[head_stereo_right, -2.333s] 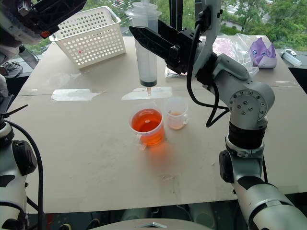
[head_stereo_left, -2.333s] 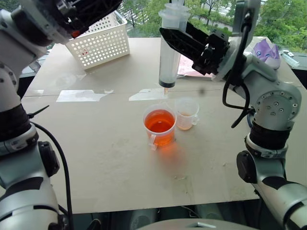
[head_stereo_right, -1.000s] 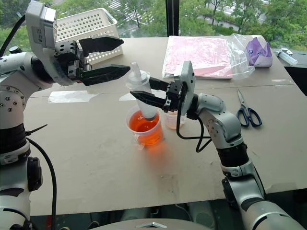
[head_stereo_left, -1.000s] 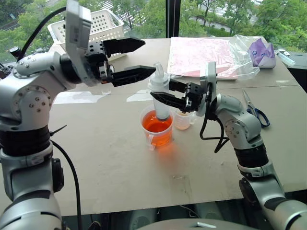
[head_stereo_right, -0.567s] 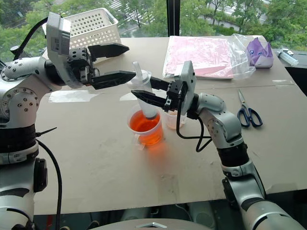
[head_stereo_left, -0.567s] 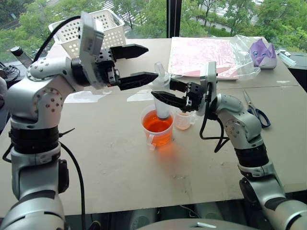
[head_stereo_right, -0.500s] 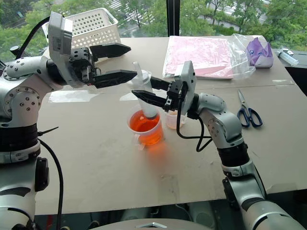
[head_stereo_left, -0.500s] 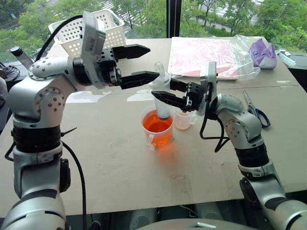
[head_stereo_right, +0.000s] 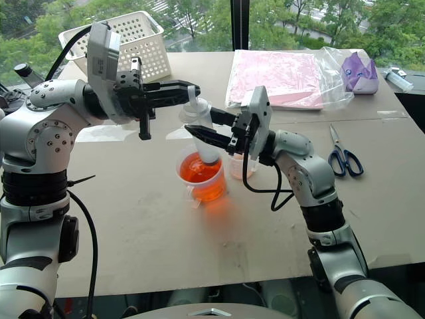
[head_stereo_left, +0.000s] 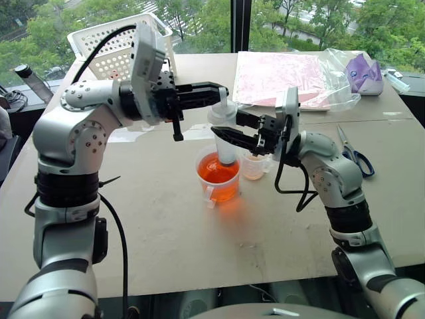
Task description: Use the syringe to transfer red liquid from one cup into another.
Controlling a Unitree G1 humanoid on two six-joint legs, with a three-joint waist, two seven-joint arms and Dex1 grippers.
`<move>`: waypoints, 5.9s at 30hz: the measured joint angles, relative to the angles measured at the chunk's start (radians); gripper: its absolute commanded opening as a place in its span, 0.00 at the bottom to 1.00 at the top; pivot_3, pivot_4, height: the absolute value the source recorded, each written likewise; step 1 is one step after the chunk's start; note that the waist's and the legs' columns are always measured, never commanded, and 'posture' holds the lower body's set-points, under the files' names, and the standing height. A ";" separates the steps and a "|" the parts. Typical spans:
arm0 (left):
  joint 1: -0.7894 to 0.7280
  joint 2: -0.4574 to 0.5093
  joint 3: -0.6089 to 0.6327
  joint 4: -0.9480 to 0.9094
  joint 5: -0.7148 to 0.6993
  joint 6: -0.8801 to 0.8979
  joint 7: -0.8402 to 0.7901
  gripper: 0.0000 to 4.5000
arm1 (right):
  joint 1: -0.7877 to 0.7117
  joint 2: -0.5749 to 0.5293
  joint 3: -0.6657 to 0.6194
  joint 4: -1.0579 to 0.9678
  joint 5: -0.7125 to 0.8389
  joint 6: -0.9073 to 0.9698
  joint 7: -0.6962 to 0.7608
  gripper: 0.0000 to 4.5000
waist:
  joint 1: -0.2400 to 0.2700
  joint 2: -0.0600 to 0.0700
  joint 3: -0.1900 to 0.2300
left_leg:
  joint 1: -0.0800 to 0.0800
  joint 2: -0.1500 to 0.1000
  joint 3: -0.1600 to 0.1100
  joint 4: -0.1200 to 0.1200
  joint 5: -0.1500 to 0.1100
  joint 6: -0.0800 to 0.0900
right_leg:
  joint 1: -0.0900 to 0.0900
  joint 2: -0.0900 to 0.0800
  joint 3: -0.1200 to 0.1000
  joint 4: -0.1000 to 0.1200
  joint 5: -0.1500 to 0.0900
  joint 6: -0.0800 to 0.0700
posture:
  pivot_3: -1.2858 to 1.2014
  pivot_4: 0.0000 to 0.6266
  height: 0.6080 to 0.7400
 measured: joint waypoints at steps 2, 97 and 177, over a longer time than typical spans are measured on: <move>0.000 0.000 -0.002 0.000 0.007 -0.004 -0.001 0.02 | 0.001 0.001 0.000 0.000 0.000 0.003 -0.004 0.34 | 0.000 0.000 0.000 | 0.000 0.000 0.000 0.000 0.000 0.000 | 0.000 0.000 0.000 0.000 0.000 0.000 | 0.52 0.24 1.00; -0.245 -0.151 0.109 0.229 -0.058 0.029 0.147 0.62 | -0.090 -0.114 -0.232 0.104 0.155 0.046 -0.079 0.34 | 0.001 0.000 0.000 | 0.000 0.000 0.001 0.001 0.000 0.000 | 0.001 0.000 0.001 0.000 0.000 0.000 | 0.52 0.24 1.00; -0.299 -0.284 -0.035 0.475 0.207 -0.184 -0.133 0.60 | -0.074 -0.118 -0.249 0.104 0.101 0.001 -0.062 0.34 | -0.007 0.000 0.000 | -0.001 0.000 0.001 0.000 0.000 0.000 | 0.000 0.001 0.001 0.000 0.000 0.000 | 0.52 0.24 1.00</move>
